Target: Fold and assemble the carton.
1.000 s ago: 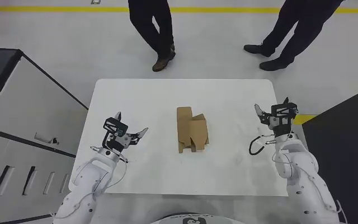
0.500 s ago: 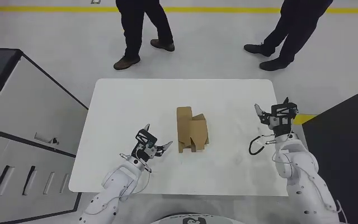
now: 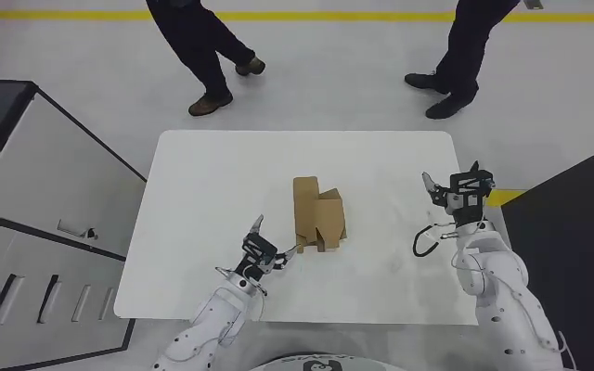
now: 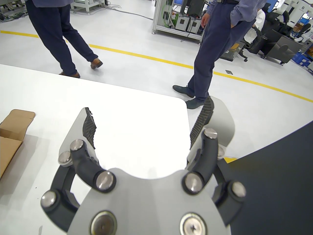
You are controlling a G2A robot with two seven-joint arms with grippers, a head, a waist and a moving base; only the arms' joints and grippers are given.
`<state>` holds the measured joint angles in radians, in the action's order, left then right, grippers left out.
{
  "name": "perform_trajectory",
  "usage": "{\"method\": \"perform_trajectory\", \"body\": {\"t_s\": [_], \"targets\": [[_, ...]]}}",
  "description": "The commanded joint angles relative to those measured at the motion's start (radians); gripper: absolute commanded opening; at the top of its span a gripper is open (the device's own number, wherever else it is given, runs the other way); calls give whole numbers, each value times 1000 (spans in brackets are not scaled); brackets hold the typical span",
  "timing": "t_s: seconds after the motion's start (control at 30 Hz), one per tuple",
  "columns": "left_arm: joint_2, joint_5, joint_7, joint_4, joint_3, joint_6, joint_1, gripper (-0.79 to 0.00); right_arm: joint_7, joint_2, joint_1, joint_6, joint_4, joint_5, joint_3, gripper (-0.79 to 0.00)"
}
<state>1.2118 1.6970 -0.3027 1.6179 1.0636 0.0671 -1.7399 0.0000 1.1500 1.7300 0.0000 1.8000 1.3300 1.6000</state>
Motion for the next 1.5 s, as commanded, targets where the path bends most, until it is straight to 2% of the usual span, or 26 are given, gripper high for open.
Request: {"method": "perform_trajectory", "body": {"t_s": [0.0, 0.2, 0.47, 0.73, 1.0, 1.23, 1.3, 1.47], "targets": [[9, 27, -6, -36, -43, 34, 17, 0, 0, 0, 0, 0, 0, 0, 0, 0], [32, 25, -39, -77, -110, 122, 51, 0, 0, 0, 0, 0, 0, 0, 0, 0], [33, 30, -29, -79, -111, 126, 52, 0, 0, 0, 0, 0, 0, 0, 0, 0], [56, 103, 105, -47, -190, 208, 67, 0, 0, 0, 0, 0, 0, 0, 0, 0], [67, 264, 407, 44, -224, 283, 53, 0, 0, 0, 0, 0, 0, 0, 0, 0], [69, 272, 415, 44, -229, 283, 55, 0, 0, 0, 0, 0, 0, 0, 0, 0], [68, 331, 425, 19, -233, 275, 64, 0, 0, 0, 0, 0, 0, 0, 0, 0], [83, 361, 470, -9, -263, 316, 83, 0, 0, 0, 0, 0, 0, 0, 0, 0]]}}
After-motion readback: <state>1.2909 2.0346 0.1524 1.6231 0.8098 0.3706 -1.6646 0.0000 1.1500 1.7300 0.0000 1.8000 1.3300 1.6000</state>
